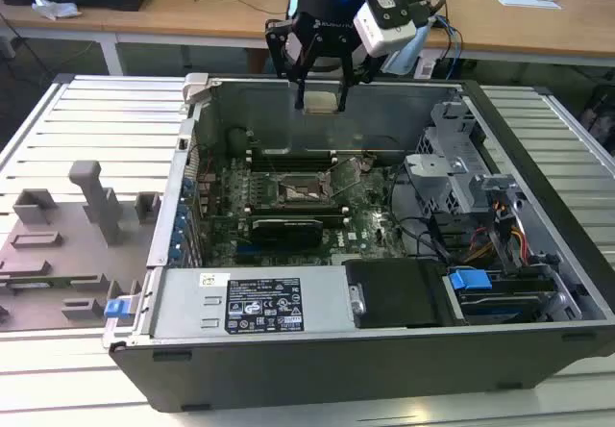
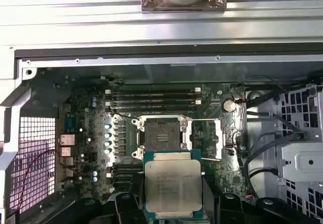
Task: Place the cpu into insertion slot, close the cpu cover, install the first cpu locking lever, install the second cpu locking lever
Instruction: 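Place the cpu into insertion slot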
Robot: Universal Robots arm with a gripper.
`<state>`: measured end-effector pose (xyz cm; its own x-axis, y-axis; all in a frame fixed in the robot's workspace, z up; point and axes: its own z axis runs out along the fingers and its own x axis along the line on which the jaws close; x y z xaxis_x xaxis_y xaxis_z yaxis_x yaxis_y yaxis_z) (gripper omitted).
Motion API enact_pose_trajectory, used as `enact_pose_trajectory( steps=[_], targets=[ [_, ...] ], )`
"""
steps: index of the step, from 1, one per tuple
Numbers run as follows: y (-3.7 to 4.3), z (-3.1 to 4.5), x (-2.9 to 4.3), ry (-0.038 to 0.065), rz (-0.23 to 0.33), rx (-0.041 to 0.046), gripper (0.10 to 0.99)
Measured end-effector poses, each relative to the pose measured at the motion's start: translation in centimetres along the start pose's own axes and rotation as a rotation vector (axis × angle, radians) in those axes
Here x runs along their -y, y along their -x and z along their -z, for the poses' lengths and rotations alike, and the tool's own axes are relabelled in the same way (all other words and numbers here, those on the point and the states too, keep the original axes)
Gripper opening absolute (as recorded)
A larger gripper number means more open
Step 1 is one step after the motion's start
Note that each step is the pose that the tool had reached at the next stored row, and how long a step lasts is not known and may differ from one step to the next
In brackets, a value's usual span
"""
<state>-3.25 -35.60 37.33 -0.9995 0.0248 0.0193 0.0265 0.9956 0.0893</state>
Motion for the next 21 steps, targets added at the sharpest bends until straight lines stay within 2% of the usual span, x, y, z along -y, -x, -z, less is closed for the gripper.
enact_pose_trajectory(
  steps=[11,15,16,19,21],
  targets=[
    [0.02,-1.14,0.1,0.0,0.0,0.0,0.545],
    [0.04,-2.12,0.19,-0.001,0.0,-0.0001,0.545],
    [0.05,-2.56,0.21,-0.001,0.0,0.0,0.545],
    [0.01,-3.4,-0.27,-0.01,0.0,0.0002,0.545],
    [-0.04,-3.69,-0.53,-0.014,0.0,0.0004,0.545]
  ],
)
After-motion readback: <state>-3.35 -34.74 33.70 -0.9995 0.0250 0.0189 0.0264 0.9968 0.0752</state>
